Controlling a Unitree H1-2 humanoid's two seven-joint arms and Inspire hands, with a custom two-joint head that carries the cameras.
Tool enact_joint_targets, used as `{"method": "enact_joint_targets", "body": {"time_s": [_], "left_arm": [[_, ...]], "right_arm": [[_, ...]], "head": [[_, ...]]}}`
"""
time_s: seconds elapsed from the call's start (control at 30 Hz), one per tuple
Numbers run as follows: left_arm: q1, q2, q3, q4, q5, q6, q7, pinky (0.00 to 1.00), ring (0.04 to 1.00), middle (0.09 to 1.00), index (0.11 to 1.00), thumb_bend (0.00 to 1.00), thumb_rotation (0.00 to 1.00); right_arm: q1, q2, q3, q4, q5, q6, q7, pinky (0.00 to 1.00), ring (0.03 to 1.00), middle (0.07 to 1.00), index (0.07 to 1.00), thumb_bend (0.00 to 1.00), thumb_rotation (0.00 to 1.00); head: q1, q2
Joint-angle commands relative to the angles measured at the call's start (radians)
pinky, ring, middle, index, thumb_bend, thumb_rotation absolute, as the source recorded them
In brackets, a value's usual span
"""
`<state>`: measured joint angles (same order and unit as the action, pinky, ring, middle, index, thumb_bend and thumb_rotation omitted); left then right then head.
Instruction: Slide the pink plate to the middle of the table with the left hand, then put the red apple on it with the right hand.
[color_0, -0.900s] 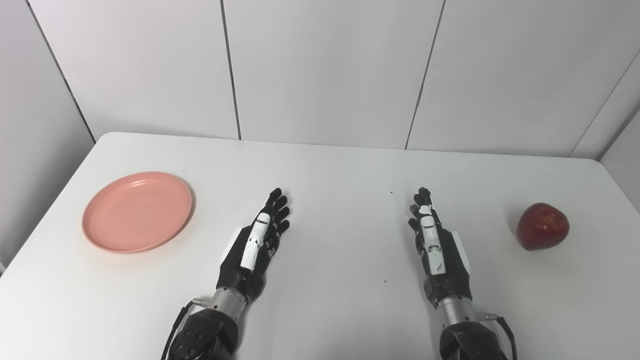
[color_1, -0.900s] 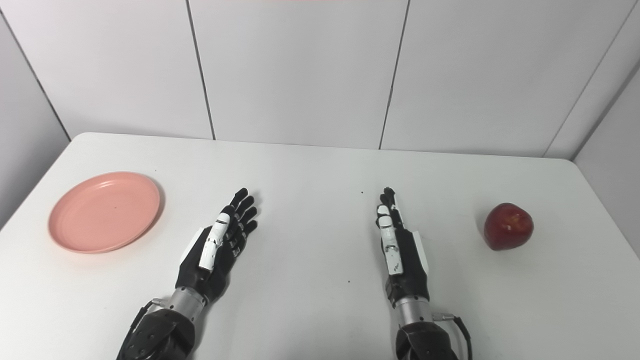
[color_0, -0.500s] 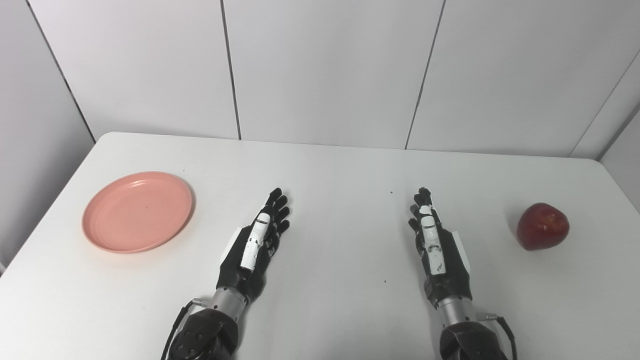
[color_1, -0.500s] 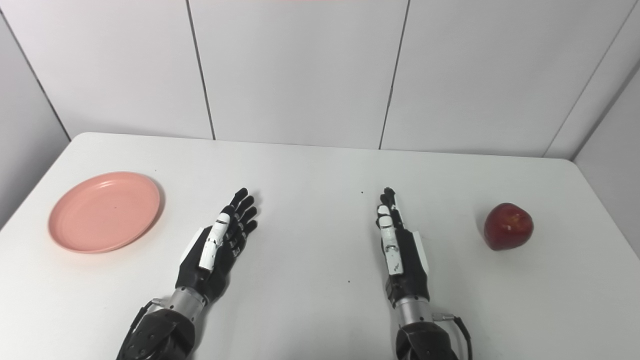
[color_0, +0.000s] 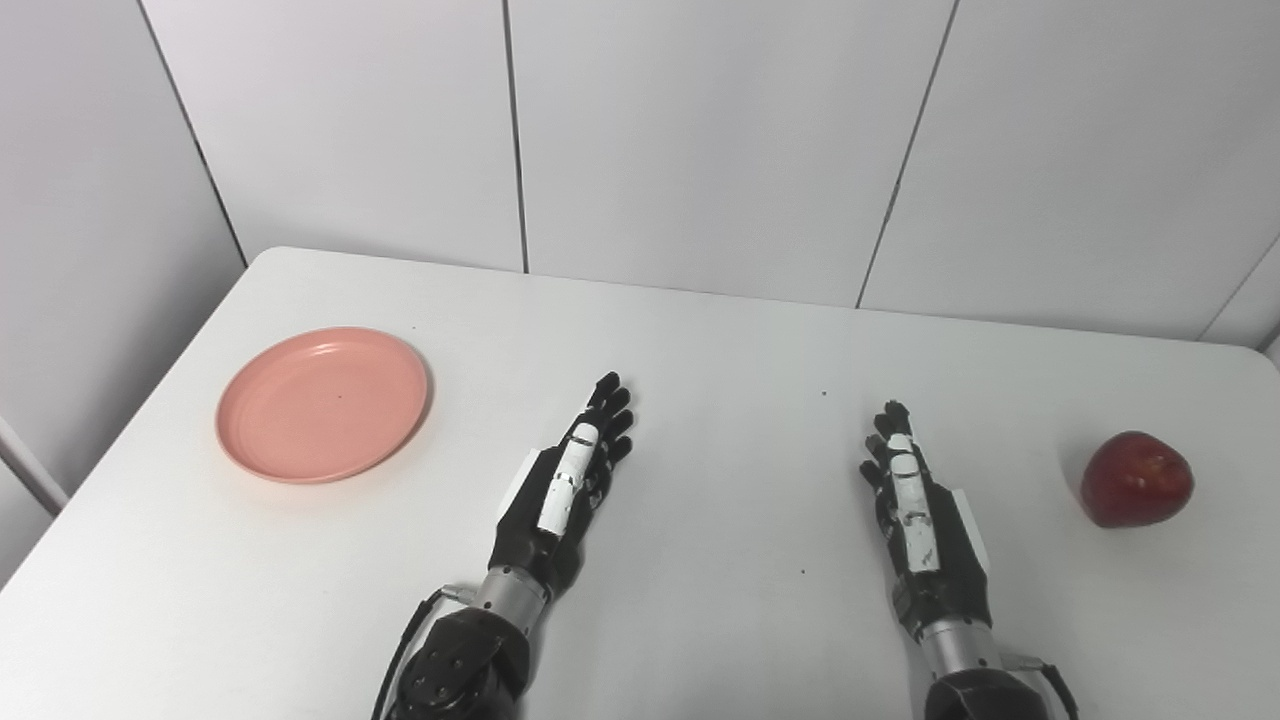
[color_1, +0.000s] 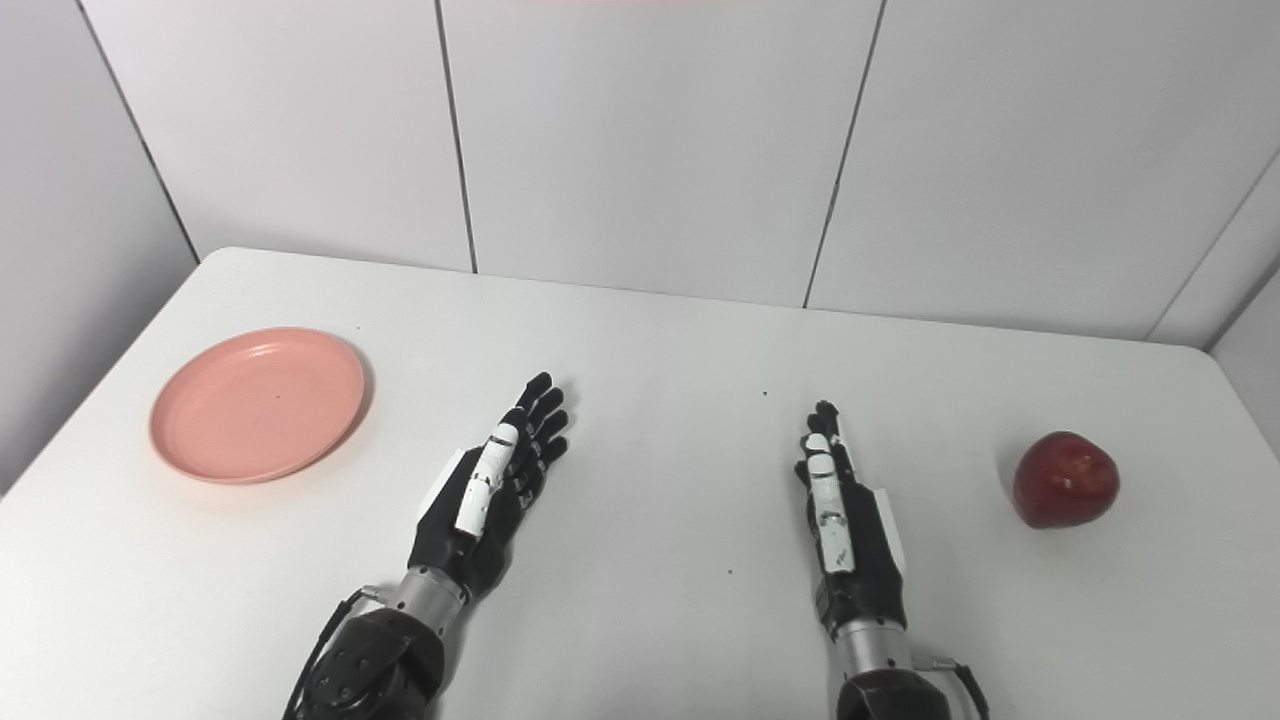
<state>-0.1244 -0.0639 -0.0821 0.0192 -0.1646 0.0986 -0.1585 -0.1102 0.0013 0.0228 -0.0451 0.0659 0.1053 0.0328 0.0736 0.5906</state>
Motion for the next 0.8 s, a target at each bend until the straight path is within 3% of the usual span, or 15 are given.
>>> {"method": "enact_joint_targets", "body": {"time_s": [0.0, 0.47, 0.77], "left_arm": [[-0.002, -0.006, -0.005, 0.012, 0.01, 0.003, 0.006, 1.0, 1.0, 1.0, 1.0, 0.39, 1.0], [-0.01, 0.001, 0.0, 0.02, 0.016, 0.001, 0.011, 1.0, 0.985, 0.989, 0.975, 0.38, 1.0], [-0.053, 0.058, 0.014, -0.022, 0.003, 0.015, -0.017, 0.98, 0.966, 0.967, 0.959, 0.42, 1.0]], "right_arm": [[-0.015, 0.003, -0.002, -0.016, 0.008, -0.062, 0.011, 1.0, 1.0, 1.0, 1.0, 0.23, 1.0], [-0.011, 0.001, 0.003, -0.018, 0.001, -0.061, 0.011, 1.0, 1.0, 1.0, 1.0, 0.23, 1.0], [-0.013, -0.002, 0.001, -0.005, 0.008, -0.079, 0.017, 1.0, 1.0, 1.0, 1.0, 0.19, 1.0]], "head": [[0.002, -0.002], [0.011, -0.015], [0.027, -0.028]]}}
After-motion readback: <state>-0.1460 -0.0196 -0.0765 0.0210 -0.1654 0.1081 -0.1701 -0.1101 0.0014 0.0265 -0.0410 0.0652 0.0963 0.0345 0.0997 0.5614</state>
